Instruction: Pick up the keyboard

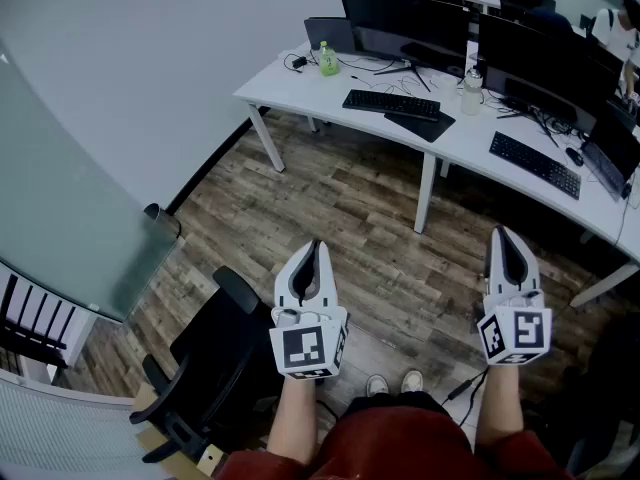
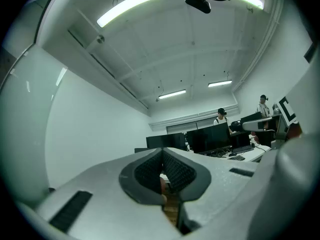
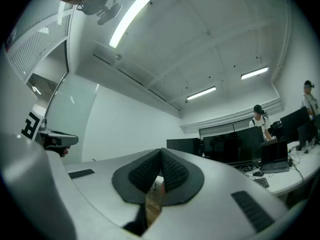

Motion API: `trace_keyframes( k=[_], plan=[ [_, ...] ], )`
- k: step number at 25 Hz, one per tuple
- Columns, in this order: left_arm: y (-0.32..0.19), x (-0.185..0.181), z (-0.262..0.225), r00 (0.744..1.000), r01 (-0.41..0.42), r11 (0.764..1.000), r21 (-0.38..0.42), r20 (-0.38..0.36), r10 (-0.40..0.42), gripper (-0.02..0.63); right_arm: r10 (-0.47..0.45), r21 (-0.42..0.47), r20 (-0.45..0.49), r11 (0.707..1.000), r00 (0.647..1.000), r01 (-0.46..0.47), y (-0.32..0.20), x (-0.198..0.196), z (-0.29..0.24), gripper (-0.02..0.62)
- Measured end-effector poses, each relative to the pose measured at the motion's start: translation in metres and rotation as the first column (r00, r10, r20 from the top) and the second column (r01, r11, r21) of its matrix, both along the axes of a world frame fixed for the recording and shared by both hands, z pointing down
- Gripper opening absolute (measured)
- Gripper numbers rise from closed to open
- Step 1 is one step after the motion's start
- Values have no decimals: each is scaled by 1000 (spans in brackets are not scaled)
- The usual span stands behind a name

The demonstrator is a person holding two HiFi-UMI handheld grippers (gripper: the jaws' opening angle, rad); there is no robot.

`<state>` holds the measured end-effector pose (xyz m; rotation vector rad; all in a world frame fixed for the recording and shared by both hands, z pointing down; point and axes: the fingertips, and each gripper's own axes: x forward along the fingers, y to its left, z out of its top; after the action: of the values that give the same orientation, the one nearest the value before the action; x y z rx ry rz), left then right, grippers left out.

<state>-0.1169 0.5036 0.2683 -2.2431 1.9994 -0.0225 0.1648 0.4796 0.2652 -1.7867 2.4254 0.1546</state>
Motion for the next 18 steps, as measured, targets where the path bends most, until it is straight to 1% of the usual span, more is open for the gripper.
trace_keyframes(
  k=[2,6,14,18],
  plan=[
    [2,8,4,1000,-10,1000,9,-3,10,6,-4,2,-2,1000,1000,4,4,7,-1,-2],
    [0,23,4,1000,-1,1000,15,3,1,6,-3,5,14,1000,1000,3,3,30,-2,-2],
    [-23,60,2,1000,15,1000,12,13,-15,6,-11,-7,56,1000,998,11,-23,72,5,-2],
    [-33,72,4,999,26,1000,4,21,-26,6,-23,1,78,1000,997,23,-35,85,7,-2]
  ],
)
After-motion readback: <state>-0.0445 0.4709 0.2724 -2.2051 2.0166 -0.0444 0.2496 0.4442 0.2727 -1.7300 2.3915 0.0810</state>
